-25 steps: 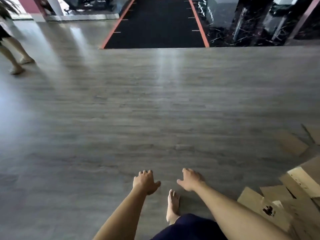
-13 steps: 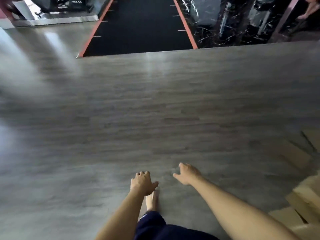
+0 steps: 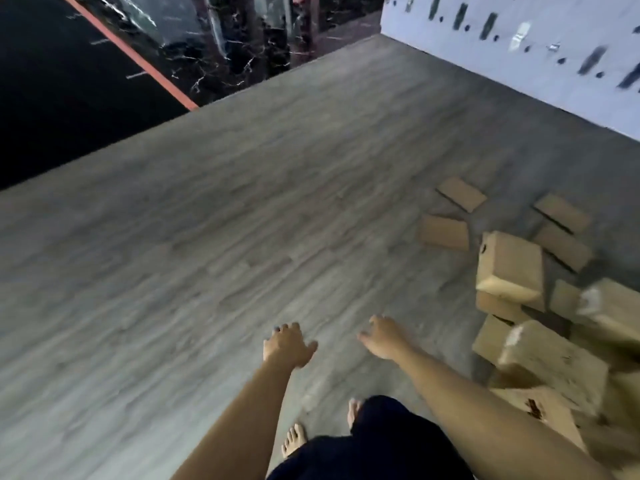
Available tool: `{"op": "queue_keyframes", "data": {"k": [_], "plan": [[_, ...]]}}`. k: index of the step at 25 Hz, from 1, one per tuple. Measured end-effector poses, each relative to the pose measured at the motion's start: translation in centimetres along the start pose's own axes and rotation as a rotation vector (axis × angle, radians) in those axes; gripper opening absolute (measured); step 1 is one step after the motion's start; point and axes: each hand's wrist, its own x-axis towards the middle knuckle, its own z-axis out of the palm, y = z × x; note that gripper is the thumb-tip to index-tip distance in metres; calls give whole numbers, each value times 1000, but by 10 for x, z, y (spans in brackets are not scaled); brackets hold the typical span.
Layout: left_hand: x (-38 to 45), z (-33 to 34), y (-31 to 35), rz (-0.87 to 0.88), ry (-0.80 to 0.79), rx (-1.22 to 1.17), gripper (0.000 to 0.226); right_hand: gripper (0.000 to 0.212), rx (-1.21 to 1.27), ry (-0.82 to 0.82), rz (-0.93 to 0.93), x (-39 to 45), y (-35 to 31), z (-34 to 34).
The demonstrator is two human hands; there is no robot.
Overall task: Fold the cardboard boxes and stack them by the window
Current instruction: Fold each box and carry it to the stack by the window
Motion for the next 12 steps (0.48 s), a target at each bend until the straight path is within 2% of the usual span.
{"op": "queue_keyframes", "data": {"k": [5,12], "plan": [[96,-48,67,147,-56,157,70,67,84,27,110,75,22,-49],[222,-155,183,260,-2,233,67,68,168,54,182,191,70,-180]]}}
